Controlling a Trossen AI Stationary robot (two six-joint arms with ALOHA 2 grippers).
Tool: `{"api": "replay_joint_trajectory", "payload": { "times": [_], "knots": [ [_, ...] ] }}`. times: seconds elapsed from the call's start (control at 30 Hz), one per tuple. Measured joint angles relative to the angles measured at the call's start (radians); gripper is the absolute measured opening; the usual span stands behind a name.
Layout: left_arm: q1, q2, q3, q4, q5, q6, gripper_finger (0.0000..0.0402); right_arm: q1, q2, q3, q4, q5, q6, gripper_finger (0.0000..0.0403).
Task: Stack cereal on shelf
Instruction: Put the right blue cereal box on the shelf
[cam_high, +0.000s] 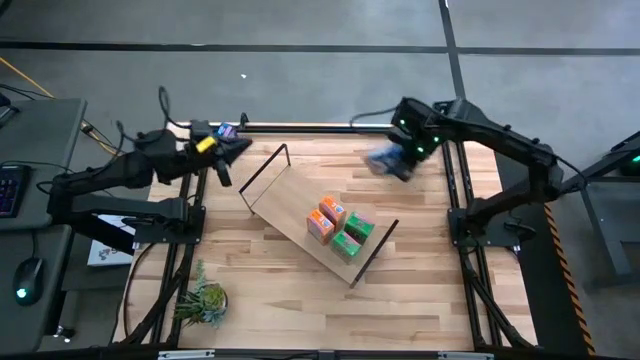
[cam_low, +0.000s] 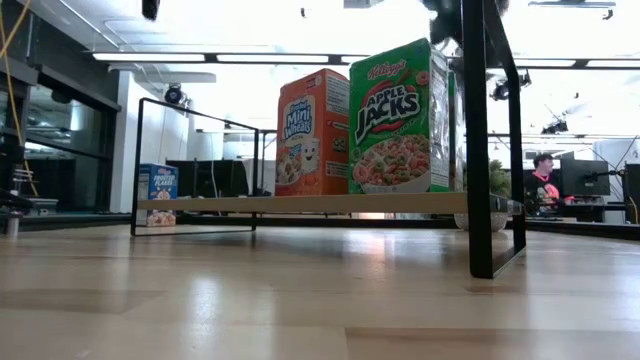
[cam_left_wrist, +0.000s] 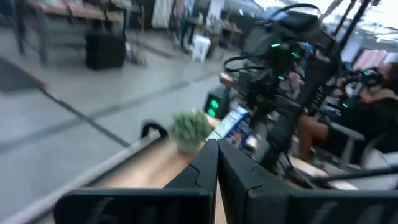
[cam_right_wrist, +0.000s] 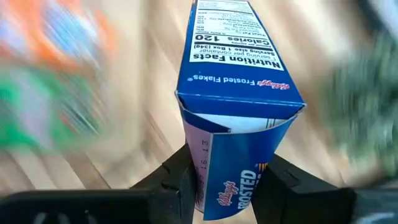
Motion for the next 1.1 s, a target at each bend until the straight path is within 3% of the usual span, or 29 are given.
{"api": "replay_joint_trajectory", "payload": {
  "times": [0.23, 0.47, 0.7, 1.1],
  "knots": [
    [0.000, 0.000, 0.078, -0.024, -0.070, 0.083, 0.0000, 0.227, 0.258, 0.438, 0.032, 0.111, 0.239, 0.0106],
    [0.000, 0.001, 0.078, -0.102, -0.078, 0.075, 0.0000, 0.346, 0.615, 0.852, -0.066, 0.098, 0.435, 0.0106],
    [0.000, 0.002, 0.078, -0.173, -0.079, 0.075, 0.0000, 0.356, 0.689, 0.676, 0.033, -0.106, 0.638, 0.0106],
    [0.000, 0.002, 0.078, -0.174, -0.082, 0.075, 0.0000, 0.355, 0.705, 0.657, 0.068, 0.020, 0.656, 0.0106]
  ]
}}
